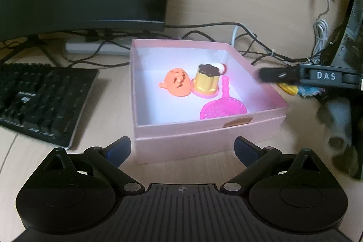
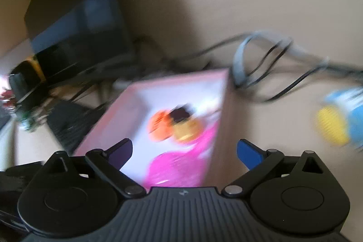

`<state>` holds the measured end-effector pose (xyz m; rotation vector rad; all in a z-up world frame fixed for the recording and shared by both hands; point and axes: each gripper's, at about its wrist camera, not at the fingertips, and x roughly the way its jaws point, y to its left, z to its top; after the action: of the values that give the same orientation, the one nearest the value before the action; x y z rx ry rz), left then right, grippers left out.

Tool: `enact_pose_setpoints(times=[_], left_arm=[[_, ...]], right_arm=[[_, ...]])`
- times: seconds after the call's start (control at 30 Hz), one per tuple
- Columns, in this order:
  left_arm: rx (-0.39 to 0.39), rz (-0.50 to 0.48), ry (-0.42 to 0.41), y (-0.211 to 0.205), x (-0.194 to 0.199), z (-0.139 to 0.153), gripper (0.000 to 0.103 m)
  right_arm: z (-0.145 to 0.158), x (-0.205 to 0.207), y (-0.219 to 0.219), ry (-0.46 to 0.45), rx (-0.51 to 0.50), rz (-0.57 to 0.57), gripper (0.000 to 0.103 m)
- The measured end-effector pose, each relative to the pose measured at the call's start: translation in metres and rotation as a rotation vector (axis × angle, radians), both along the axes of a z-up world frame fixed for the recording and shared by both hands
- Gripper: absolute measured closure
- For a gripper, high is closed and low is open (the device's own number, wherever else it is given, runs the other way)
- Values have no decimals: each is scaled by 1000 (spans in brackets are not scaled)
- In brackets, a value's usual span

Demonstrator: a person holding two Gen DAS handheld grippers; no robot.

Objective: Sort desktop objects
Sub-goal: 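Carry the pudding cup and strainer into the pink box and open both grippers, then grasp the yellow corn toy with the right gripper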

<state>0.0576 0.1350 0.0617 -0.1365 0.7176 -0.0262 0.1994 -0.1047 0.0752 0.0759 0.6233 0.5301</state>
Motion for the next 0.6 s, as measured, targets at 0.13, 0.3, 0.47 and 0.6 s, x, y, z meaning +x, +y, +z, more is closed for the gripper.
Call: enact_pose_setpoints(times=[0.13, 0.3, 0.47, 0.6], left_arm=[[-34, 28, 38, -5, -14, -3, 1], [-5, -54, 62, -42, -22, -10, 1], [100, -171, 44, -81, -34, -12, 1], [146, -213, 48, -98, -46, -18, 1]], right_arm=[[-17, 18, -20, -165, -369, -216, 25], [-48, 50, -29, -131, -527, -214, 50], [-41, 38, -37, -54, -430, -175, 74], [-26, -16, -46, -26, -370, -60, 74]])
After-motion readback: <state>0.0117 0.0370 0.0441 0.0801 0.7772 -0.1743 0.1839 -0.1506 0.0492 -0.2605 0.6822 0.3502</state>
